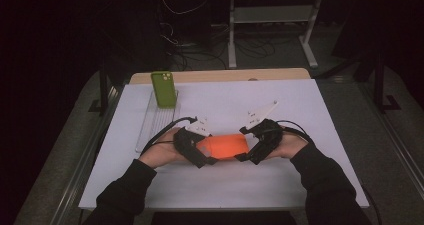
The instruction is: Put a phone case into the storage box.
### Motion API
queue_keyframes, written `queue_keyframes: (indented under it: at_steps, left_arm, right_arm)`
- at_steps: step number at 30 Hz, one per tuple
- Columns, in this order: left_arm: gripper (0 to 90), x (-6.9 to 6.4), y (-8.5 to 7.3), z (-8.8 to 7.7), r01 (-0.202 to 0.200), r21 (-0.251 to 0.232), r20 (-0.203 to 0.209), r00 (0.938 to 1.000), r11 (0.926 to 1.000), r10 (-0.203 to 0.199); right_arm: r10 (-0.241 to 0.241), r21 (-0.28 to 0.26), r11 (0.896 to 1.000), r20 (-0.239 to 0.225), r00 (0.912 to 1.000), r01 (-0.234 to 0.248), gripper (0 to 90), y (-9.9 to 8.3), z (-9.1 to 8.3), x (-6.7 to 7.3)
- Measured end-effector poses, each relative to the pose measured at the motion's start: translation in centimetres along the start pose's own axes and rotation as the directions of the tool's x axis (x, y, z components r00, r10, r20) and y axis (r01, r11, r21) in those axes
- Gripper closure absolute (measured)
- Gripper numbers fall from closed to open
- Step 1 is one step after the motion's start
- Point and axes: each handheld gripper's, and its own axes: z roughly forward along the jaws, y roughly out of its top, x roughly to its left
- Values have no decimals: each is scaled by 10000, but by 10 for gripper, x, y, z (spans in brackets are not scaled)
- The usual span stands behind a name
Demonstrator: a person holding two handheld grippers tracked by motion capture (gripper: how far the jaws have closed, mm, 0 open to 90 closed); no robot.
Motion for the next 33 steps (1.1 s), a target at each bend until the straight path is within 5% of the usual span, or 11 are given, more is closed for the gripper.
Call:
queue_keyframes:
  at_steps: [3, 6, 8, 12, 14, 17, 25, 27, 30, 33]
  left_arm:
    - [147, 1, 0, -1, 385, -63, -542, 9978, 9992, -388]
    - [146, 2, -1, -1, 846, -72, -1095, 9904, 9964, -849]
    - [147, 2, -1, 0, 1264, -96, -1516, 9803, 9919, -1264]
    - [147, 4, -2, 1, 1629, -156, -2132, 9634, 9865, -1624]
    - [147, 4, -3, 0, 1851, -301, -2279, 9556, 9823, -1870]
    - [146, 6, -3, -1, 1865, -416, -2575, 9472, 9816, -1909]
    - [146, 8, -5, -3, 2363, -776, -2618, 9326, 9686, -2485]
    - [145, 9, -5, -3, 2330, -714, -2573, 9351, 9699, -2436]
    - [145, 8, -5, -2, 2424, -759, -2492, 9346, 9672, -2538]
    - [145, 8, -5, -1, 2433, -704, -2399, 9372, 9674, -2532]
  right_arm:
    - [748, -586, 9956, 366, 9965, -726, 69, -7, -4, -3]
    - [1854, -1042, 9786, 744, 9799, -1772, 65, -11, -7, -1]
    - [2140, -1132, 9734, 1412, 9666, -1990, 65, -16, -5, -1]
    - [2746, -1252, 9589, 1821, 9442, -2547, 57, -25, -1, -1]
    - [3055, -1449, 9488, 1953, 9319, -2807, 49, -29, 2, 0]
    - [3633, -1802, 9283, 2519, 8970, -3254, 34, -33, 7, 3]
    - [4259, -2544, 8979, 2965, 8548, -3592, 4, -45, 10, 9]
    - [4192, -2624, 9011, 3243, 8480, -3451, 2, -47, 12, 11]
    - [3980, -2755, 9088, 3472, 8492, -3133, 2, -49, 15, 13]
    - [3530, -2746, 9268, 4038, 8440, -2562, 2, -47, 17, 18]
